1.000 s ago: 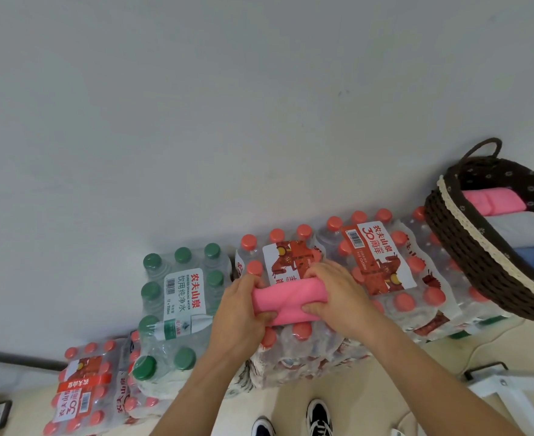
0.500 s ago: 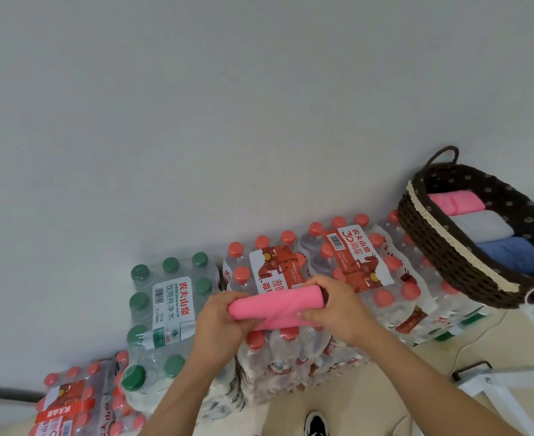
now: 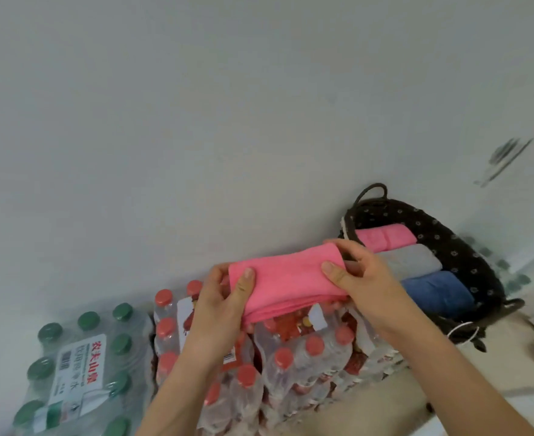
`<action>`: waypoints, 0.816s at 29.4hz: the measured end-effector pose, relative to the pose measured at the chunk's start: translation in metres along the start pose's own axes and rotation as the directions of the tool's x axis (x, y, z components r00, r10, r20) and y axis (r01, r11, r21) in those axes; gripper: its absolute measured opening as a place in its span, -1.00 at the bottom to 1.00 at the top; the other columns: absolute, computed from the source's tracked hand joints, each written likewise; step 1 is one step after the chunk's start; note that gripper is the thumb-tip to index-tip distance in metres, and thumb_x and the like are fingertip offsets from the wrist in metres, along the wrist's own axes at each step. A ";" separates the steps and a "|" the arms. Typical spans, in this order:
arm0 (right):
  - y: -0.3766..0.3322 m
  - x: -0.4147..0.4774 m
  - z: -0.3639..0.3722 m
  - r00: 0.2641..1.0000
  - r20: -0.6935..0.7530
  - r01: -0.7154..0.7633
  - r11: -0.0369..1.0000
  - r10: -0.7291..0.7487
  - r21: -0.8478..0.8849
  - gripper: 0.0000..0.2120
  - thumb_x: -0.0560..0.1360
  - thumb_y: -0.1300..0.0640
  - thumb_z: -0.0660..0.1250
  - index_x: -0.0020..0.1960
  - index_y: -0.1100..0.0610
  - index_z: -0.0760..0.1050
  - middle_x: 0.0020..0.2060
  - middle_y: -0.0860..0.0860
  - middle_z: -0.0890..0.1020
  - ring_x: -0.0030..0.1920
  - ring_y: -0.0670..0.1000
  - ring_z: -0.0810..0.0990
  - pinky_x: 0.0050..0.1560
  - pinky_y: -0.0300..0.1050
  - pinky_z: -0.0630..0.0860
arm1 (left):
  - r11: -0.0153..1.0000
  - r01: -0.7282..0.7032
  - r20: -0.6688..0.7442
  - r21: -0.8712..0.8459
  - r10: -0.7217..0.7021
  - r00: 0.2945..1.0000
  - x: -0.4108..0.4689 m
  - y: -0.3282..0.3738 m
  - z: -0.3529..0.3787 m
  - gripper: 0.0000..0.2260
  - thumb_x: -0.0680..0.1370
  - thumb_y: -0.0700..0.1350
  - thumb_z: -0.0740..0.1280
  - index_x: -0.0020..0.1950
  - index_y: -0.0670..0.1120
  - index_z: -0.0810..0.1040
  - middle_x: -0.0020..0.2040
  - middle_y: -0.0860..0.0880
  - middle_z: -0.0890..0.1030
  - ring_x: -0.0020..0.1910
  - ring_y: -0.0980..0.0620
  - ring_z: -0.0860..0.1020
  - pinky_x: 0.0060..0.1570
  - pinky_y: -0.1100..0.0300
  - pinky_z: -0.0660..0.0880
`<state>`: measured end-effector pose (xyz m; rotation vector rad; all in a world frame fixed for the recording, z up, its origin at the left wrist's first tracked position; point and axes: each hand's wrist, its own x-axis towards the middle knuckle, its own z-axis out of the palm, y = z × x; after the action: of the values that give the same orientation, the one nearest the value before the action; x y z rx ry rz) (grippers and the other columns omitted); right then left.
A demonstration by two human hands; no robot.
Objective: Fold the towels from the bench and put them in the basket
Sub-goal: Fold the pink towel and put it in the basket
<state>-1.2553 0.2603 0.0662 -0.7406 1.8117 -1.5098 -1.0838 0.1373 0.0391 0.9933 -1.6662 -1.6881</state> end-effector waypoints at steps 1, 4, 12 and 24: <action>-0.001 0.005 -0.019 0.999 -0.035 -0.019 0.999 0.020 0.025 -0.70 0.49 0.16 0.38 0.19 -0.05 0.47 -0.01 0.06 0.65 -0.14 0.01 0.68 -0.26 -0.17 0.59 | 1.000 0.000 0.002 -0.008 0.000 1.000 0.005 0.008 0.019 -0.79 0.54 0.07 0.29 0.14 0.04 0.47 -0.12 -0.03 0.61 -0.34 0.17 0.60 -0.35 0.30 0.50; -0.001 0.026 -0.083 0.986 -0.148 -0.066 0.996 0.073 0.056 -0.74 0.49 0.20 0.39 0.12 0.00 0.42 -0.02 0.10 0.59 -0.17 0.03 0.62 -0.26 -0.16 0.57 | 0.997 0.060 0.079 -0.055 -0.055 0.995 0.026 0.020 0.081 -0.81 0.57 0.03 0.30 0.16 0.20 0.39 -0.16 -0.17 0.53 -0.35 0.00 0.50 -0.34 0.12 0.45; 0.026 0.101 -0.208 0.937 -0.335 -0.123 0.990 0.096 -0.062 -0.81 0.48 0.26 0.38 -0.13 0.07 0.38 -0.08 0.17 0.51 -0.23 0.04 0.54 -0.32 -0.17 0.54 | 0.954 -0.073 0.078 0.291 0.052 0.996 0.088 0.031 0.223 -0.77 0.53 -0.09 0.29 -0.02 0.15 0.25 -0.23 -0.13 0.59 -0.43 0.05 0.53 -0.36 0.17 0.49; 0.074 0.147 -0.228 0.984 -0.176 -0.134 0.761 0.027 -0.634 -0.93 0.49 0.23 0.28 -0.09 0.07 0.45 -0.14 -0.03 0.53 -0.11 0.02 0.49 -0.16 -0.17 0.32 | 0.249 -0.318 0.281 0.915 0.174 0.944 0.109 0.011 0.284 -0.79 0.59 -0.19 0.09 0.17 0.00 0.37 -0.07 -0.09 0.61 -0.15 -0.16 0.58 -0.27 0.06 0.33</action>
<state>-1.5266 0.2996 0.0011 -0.8542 2.4935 -0.8764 -1.3786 0.2109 0.0237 0.9770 -2.8359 -0.3224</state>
